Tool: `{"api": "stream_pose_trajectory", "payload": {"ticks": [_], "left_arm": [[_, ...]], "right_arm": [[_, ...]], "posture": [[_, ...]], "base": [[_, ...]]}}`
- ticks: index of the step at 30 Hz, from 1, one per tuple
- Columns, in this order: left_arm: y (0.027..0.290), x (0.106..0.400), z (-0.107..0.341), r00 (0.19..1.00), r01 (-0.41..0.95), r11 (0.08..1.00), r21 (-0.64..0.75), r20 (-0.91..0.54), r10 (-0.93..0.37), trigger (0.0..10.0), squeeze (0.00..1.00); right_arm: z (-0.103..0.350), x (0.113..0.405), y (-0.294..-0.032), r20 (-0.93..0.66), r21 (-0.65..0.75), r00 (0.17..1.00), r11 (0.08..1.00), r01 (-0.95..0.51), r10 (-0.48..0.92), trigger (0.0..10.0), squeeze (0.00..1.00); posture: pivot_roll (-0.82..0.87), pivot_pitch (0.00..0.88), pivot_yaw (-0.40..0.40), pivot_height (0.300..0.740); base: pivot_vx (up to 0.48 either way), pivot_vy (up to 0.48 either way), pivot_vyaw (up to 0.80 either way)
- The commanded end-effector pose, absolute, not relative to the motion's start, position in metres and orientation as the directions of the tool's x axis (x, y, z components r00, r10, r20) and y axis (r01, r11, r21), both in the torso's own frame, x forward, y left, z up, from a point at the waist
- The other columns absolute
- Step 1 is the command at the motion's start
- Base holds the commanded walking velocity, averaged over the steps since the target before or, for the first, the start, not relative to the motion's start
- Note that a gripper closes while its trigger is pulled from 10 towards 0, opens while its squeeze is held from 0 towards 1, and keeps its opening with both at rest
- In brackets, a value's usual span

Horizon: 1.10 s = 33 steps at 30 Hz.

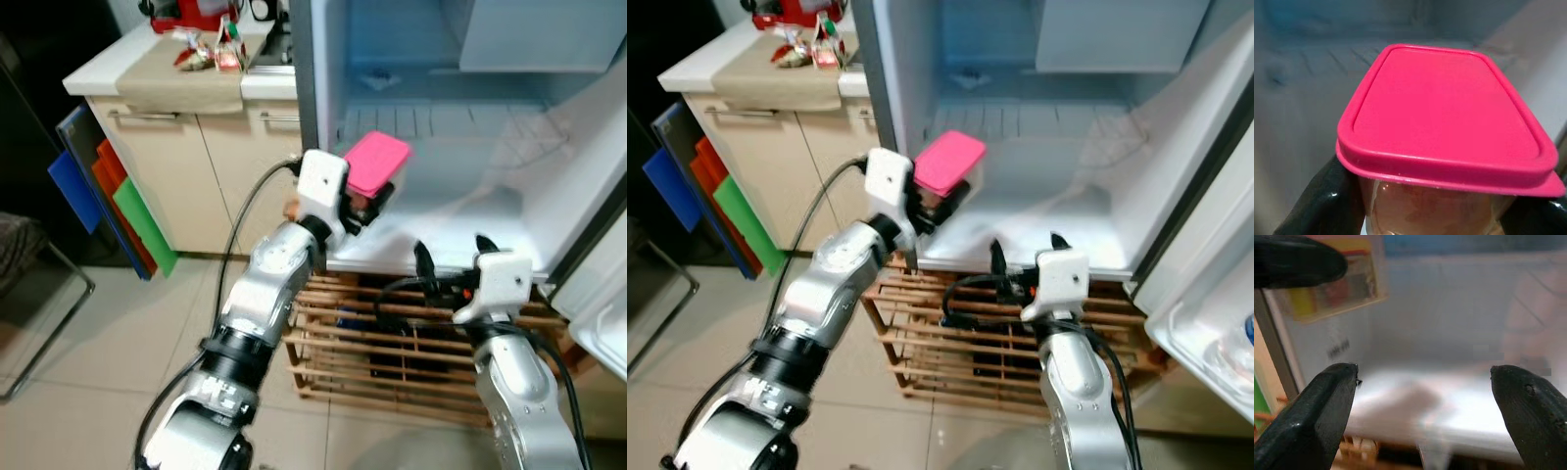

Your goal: Restocking fridge

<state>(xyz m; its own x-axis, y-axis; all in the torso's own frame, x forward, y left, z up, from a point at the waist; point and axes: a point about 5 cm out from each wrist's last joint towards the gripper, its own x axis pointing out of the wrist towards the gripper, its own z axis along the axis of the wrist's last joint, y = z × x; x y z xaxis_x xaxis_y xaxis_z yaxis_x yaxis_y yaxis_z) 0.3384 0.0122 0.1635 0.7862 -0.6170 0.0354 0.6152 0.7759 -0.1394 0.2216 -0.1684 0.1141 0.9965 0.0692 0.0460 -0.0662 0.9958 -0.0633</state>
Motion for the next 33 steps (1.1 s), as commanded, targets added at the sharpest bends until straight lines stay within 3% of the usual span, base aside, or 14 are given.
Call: {"api": "stream_pose_trajectory", "payload": {"ticks": [1, 4, 6, 8, 15, 21, 26, 33], "left_arm": [[0.002, 0.343, 0.167, 0.804, 0.589, 0.785, -0.193, 0.047, -0.592, 10.0, 0.0], [-0.005, 0.342, 0.165, 0.81, 0.578, 0.786, -0.221, 0.042, -0.584, 10.0, 0.0], [-0.016, 0.341, 0.157, 0.821, 0.553, 0.79, -0.266, 0.015, -0.57, 10.0, 0.0], [-0.019, 0.343, 0.155, 0.824, 0.544, 0.79, -0.281, 0.0, -0.567, 10.0, 0.0], [-0.035, 0.344, 0.143, 0.834, 0.509, 0.805, -0.303, -0.058, -0.549, 10.0, 0.0], [-0.025, 0.355, 0.146, 0.876, 0.449, 0.848, -0.282, -0.048, -0.48, 10.0, 0.0], [0.005, 0.377, 0.163, 0.955, 0.29, 0.933, -0.212, -0.004, -0.298, 10.0, 0.0], [0.031, 0.389, 0.174, 0.993, 0.116, 0.984, -0.133, 0.011, -0.116, 10.0, 0.0]], "right_arm": [[0.119, 0.209, -0.169, 0.045, -0.078, 0.998, 0.996, -0.049, 0.053, 10.0, 0.05], [0.118, 0.192, -0.173, 0.026, -0.099, 0.999, 0.995, -0.033, 0.035, 10.0, 0.04], [0.116, 0.161, -0.182, -0.031, -0.123, 0.999, 0.992, 0.016, -0.02, 10.0, 0.04], [0.116, 0.154, -0.185, -0.053, -0.127, 0.998, 0.991, 0.03, -0.037, 10.0, 0.05], [0.131, 0.107, -0.187, -0.129, -0.161, 0.984, 0.982, 0.1, -0.121, 10.0, 0.05], [0.141, 0.092, -0.177, -0.151, -0.168, 0.982, 0.982, 0.086, -0.111, 10.0, 0.05], [0.15, 0.08, -0.171, -0.169, -0.151, 0.98, 0.985, 0.085, -0.11, 10.0, 0.05], [0.153, 0.076, -0.168, -0.186, -0.136, 0.977, 0.988, 0.078, -0.102, 10.0, 0.05]], "posture": [[-0.22, 0.005, 0.145, 0.74], [-0.25, 0.042, 0.146, 0.74], [-0.31, 0.107, 0.152, 0.74], [-0.31, 0.107, 0.152, 0.74], [-0.43, 0.226, 0.164, 0.74], [-0.45, 0.275, 0.167, 0.74], [-0.47, 0.307, 0.174, 0.74], [-0.48, 0.321, 0.171, 0.74]], "base": [[0.0, 0.0, 0.0], [0.0, 0.0, 0.0], [0.0, 0.0, 0.0], [0.0, 0.0, 0.0], [0.0, 0.0, 0.0], [0.0, 0.0, 0.0], [0.0, 0.0, 0.0], [0.0, 0.0, 0.0]]}}
